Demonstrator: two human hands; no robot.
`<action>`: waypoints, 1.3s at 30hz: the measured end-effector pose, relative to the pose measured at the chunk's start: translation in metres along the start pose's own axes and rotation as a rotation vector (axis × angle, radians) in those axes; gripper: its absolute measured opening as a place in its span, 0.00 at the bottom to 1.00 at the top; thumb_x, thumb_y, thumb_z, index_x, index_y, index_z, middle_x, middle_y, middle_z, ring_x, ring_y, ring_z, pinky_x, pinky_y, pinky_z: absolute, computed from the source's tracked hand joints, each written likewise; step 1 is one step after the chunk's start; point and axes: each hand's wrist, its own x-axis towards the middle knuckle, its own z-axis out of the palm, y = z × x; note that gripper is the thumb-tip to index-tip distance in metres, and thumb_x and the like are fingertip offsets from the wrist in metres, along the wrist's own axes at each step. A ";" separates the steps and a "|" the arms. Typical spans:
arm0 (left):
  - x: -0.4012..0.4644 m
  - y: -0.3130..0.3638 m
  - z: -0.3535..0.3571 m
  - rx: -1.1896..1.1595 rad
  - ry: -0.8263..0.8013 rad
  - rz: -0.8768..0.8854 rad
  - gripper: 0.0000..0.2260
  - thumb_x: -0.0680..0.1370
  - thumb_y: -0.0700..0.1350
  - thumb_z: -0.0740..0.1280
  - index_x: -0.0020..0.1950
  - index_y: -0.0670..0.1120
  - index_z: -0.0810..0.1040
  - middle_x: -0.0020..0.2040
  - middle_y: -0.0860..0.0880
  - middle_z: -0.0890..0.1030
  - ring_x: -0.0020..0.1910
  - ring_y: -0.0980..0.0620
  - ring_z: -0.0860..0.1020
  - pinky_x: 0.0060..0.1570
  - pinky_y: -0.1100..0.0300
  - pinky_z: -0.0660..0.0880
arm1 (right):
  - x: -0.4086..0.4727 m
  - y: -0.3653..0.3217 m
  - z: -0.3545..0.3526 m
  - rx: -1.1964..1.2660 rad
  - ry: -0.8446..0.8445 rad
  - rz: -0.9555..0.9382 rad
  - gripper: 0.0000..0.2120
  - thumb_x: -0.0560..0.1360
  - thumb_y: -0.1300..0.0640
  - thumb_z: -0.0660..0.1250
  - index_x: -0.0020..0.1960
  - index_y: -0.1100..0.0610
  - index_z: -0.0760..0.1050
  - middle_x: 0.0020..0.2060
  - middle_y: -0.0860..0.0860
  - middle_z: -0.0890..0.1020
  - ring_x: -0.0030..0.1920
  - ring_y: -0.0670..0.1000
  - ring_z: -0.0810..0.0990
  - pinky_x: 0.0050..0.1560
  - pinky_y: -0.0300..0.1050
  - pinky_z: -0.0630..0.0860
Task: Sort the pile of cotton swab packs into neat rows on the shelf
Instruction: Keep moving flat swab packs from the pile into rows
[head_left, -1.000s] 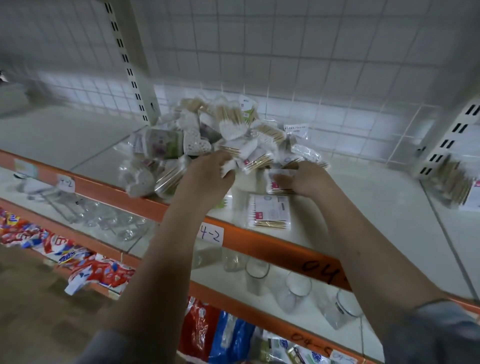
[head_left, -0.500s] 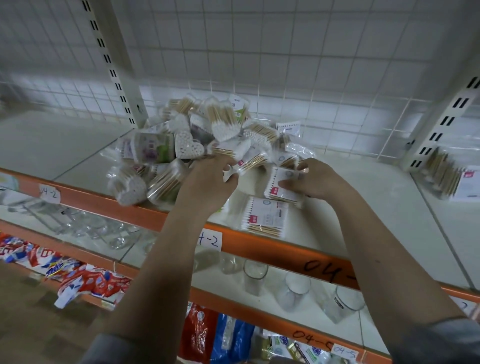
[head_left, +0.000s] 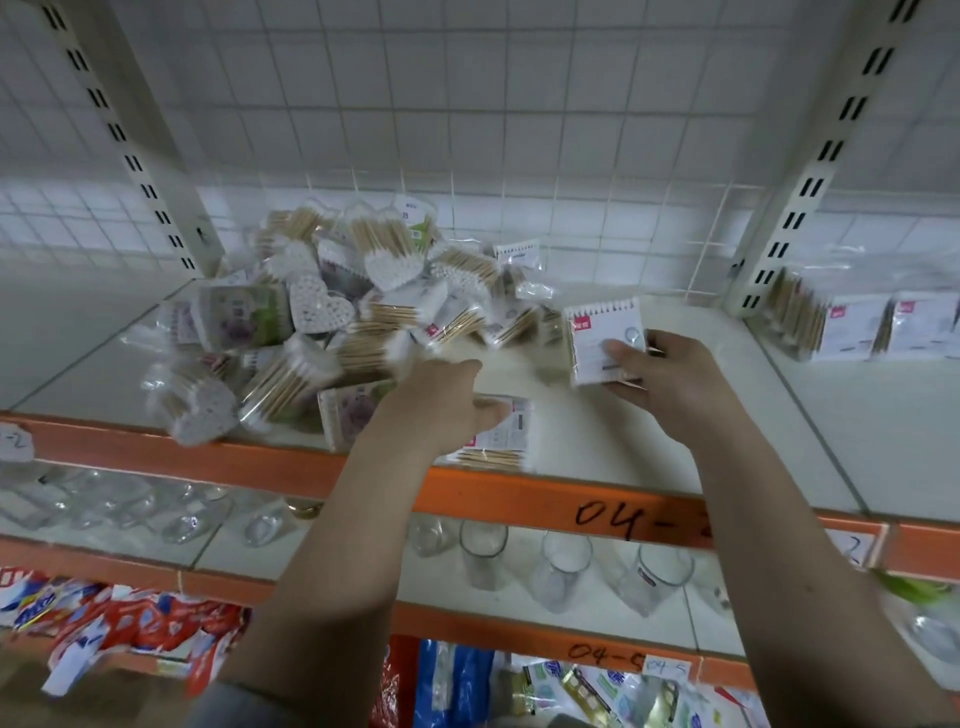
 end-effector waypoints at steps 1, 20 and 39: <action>0.001 0.001 0.000 0.032 -0.046 0.008 0.30 0.78 0.59 0.61 0.75 0.45 0.60 0.73 0.44 0.64 0.71 0.46 0.64 0.63 0.56 0.64 | -0.004 0.002 0.000 0.021 0.002 -0.001 0.04 0.76 0.64 0.65 0.51 0.62 0.76 0.47 0.58 0.81 0.46 0.54 0.82 0.47 0.43 0.80; 0.005 0.005 0.014 -0.603 0.073 0.176 0.21 0.68 0.46 0.77 0.57 0.56 0.73 0.59 0.50 0.74 0.53 0.52 0.76 0.41 0.61 0.72 | -0.094 0.014 -0.026 0.177 0.372 -0.027 0.04 0.76 0.64 0.65 0.44 0.59 0.78 0.44 0.55 0.83 0.48 0.53 0.82 0.53 0.45 0.78; -0.017 0.239 0.073 -0.731 0.387 0.245 0.10 0.76 0.40 0.67 0.56 0.48 0.81 0.45 0.52 0.80 0.46 0.54 0.77 0.43 0.63 0.72 | -0.128 0.006 -0.287 0.203 0.499 0.010 0.05 0.72 0.67 0.63 0.41 0.58 0.72 0.35 0.55 0.75 0.34 0.52 0.74 0.36 0.44 0.72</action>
